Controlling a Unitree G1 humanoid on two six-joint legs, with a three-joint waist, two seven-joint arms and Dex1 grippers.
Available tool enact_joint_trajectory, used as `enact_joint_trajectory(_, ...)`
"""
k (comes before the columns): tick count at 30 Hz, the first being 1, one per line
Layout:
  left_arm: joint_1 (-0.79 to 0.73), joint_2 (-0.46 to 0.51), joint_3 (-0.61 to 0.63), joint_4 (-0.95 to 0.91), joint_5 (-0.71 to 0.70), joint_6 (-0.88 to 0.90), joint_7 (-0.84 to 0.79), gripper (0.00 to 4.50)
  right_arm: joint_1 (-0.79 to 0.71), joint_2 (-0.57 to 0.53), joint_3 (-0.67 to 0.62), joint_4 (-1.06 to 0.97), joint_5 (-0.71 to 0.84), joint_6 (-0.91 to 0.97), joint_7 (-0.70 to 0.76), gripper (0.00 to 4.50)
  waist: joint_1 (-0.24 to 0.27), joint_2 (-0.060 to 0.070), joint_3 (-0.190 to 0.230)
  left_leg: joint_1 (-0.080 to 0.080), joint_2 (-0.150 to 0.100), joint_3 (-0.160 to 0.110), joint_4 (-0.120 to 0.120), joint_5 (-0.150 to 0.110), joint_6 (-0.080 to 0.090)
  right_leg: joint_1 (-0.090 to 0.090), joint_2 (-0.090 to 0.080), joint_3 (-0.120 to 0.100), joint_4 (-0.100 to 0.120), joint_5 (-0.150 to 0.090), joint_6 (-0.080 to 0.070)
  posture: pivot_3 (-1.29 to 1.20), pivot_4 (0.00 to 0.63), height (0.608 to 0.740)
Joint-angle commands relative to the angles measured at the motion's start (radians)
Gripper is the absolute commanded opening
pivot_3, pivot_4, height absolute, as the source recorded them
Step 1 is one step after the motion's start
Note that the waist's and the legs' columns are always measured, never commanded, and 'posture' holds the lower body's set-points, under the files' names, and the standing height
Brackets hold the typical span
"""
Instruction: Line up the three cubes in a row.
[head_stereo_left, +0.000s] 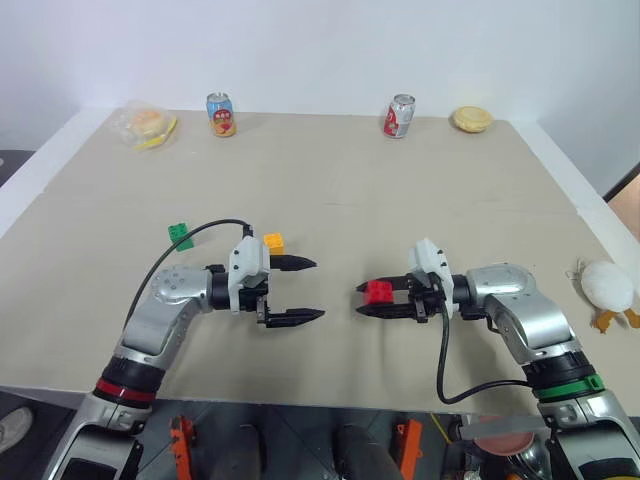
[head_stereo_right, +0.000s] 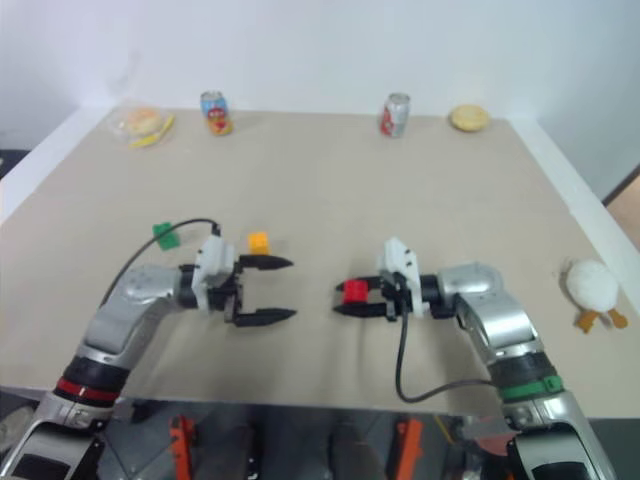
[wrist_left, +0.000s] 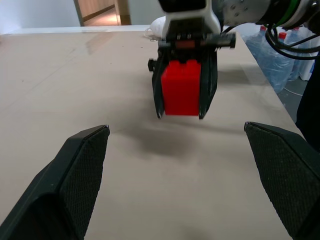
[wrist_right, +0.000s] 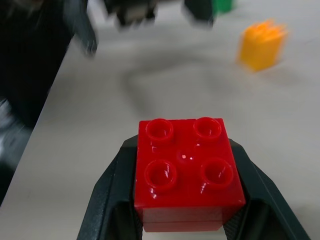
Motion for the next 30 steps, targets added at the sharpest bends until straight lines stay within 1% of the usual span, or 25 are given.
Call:
enact_joint_trajectory(1, 0.049, 0.047, 0.027, -0.108, -0.034, 0.024, -0.017, 4.50, -0.035, 0.011, 0.025, 0.062, -0.037, -0.081, 0.067, 1.31, 0.000, 0.000, 0.000, 0.000, 0.000, 0.000, 0.000, 0.000, 0.000, 0.000, 0.000, 0.000, 0.000, 0.000, 0.000, 0.00, 0.150, 0.736)
enact_joint_trajectory(5, 0.092, 0.082, 0.026, -0.154, -0.040, 0.031, -0.028, 4.50, -0.053, 0.030, 0.031, 0.103, -0.051, -0.114, 0.099, 1.31, 0.000, 0.000, 0.000, 0.000, 0.000, 0.000, 0.000, 0.000, 0.000, 0.000, 0.000, 0.000, 0.000, -0.001, -0.001, 0.00, 0.150, 0.736)
enact_joint_trajectory(12, 0.089, 0.074, 0.024, -0.164, -0.033, 0.030, 0.005, 4.50, -0.061, 0.056, 0.037, 0.160, -0.092, -0.196, 0.123, 1.31, 0.000, 0.000, 0.000, 0.001, 0.000, 0.000, 0.001, 0.000, -0.001, 0.000, 0.000, -0.001, 0.000, 0.000, -0.001, 0.00, 0.150, 0.736)
enact_joint_trajectory(13, 0.087, 0.073, 0.023, -0.164, -0.032, 0.030, 0.009, 4.50, -0.062, 0.059, 0.036, 0.165, -0.097, -0.204, 0.125, 2.11, 0.000, 0.000, 0.000, 0.001, 0.000, 0.000, 0.001, 0.000, -0.001, 0.000, 0.000, -0.001, 0.000, 0.000, -0.001, 0.00, 0.150, 0.736)
enact_joint_trajectory(14, 0.086, 0.071, 0.022, -0.164, -0.031, 0.030, 0.013, 4.50, -0.065, 0.062, 0.034, 0.172, -0.102, -0.214, 0.124, 2.34, 0.000, 0.000, 0.000, 0.001, 0.000, 0.000, 0.001, 0.000, -0.001, 0.000, 0.000, -0.001, 0.000, 0.000, -0.001, 0.00, 0.150, 0.736)
enact_joint_trajectory(16, 0.086, 0.070, 0.021, -0.164, -0.031, 0.029, 0.019, 4.50, -0.067, 0.065, 0.031, 0.182, -0.108, -0.226, 0.125, 2.97, 0.000, 0.000, 0.000, 0.001, 0.000, 0.000, 0.001, 0.000, -0.001, 0.000, 0.000, -0.001, 0.001, 0.000, -0.001, 0.00, 0.150, 0.736)
enact_joint_trajectory(18, 0.087, 0.070, 0.021, -0.165, -0.032, 0.030, 0.022, 4.50, -0.068, 0.068, 0.029, 0.185, -0.110, -0.232, 0.126, 3.65, 0.000, 0.000, 0.000, 0.001, 0.000, 0.000, 0.001, 0.000, -0.001, 0.000, 0.000, -0.001, 0.001, 0.000, -0.001, 0.00, 0.150, 0.736)
enact_joint_trajectory(19, 0.088, 0.070, 0.022, -0.166, -0.032, 0.030, 0.024, 4.50, -0.066, 0.066, 0.027, 0.181, -0.109, -0.231, 0.128, 4.15, 0.000, 0.000, 0.000, 0.001, 0.000, 0.000, 0.001, 0.000, -0.001, 0.000, 0.000, -0.001, 0.001, 0.000, -0.001, 0.00, 0.150, 0.736)
enact_joint_trajectory(20, 0.088, 0.069, 0.022, -0.166, -0.032, 0.031, 0.026, 4.50, -0.064, 0.062, 0.024, 0.172, -0.105, -0.228, 0.130, 4.39, 0.000, 0.000, 0.000, 0.001, 0.000, 0.000, 0.001, 0.000, -0.001, 0.000, 0.000, -0.001, 0.001, 0.000, -0.001, 0.00, 0.150, 0.736)
enact_joint_trajectory(21, 0.090, 0.069, 0.024, -0.166, -0.033, 0.032, 0.031, 4.50, -0.063, 0.060, 0.019, 0.160, -0.097, -0.220, 0.132, 4.45, 0.000, 0.000, 0.000, 0.001, 0.000, 0.000, 0.001, 0.000, -0.001, 0.000, 0.000, -0.001, 0.001, 0.000, -0.001, 0.00, 0.150, 0.736)
enact_joint_trajectory(24, 0.091, 0.063, 0.044, -0.168, -0.044, 0.047, 0.066, 4.50, -0.064, 0.047, -0.010, 0.093, -0.048, -0.154, 0.136, 4.45, 0.000, 0.000, 0.000, 0.001, 0.000, 0.000, 0.001, 0.000, -0.001, 0.000, 0.000, -0.001, 0.001, 0.000, -0.001, 0.00, 0.150, 0.736)
enact_joint_trajectory(26, 0.095, 0.057, 0.073, -0.174, -0.057, 0.068, 0.115, 4.50, -0.068, 0.036, -0.040, 0.023, 0.007, -0.078, 0.125, 4.45, 0.000, 0.000, 0.000, 0.001, 0.000, 0.000, 0.001, 0.000, -0.001, 0.000, 0.000, -0.001, 0.001, 0.000, -0.001, 0.00, 0.150, 0.736)
enact_joint_trajectory(28, 0.101, 0.050, 0.121, -0.181, -0.084, 0.108, 0.179, 4.50, -0.080, 0.032, -0.079, -0.048, 0.070, 0.009, 0.094, 4.45, 0.000, 0.000, 0.000, 0.001, 0.000, 0.000, 0.001, 0.000, -0.001, 0.000, 0.000, -0.001, 0.002, 0.000, -0.001, 0.00, 0.150, 0.736)
enact_joint_trajectory(30, 0.106, 0.053, 0.179, -0.170, -0.102, 0.137, 0.232, 4.50, -0.108, 0.054, -0.124, -0.105, 0.131, 0.100, 0.018, 4.45, -0.001, 0.000, 0.000, 0.001, 0.001, -0.001, 0.001, 0.000, -0.001, 0.000, 0.000, -0.001, 0.002, 0.000, -0.001, 0.00, 0.150, 0.736)
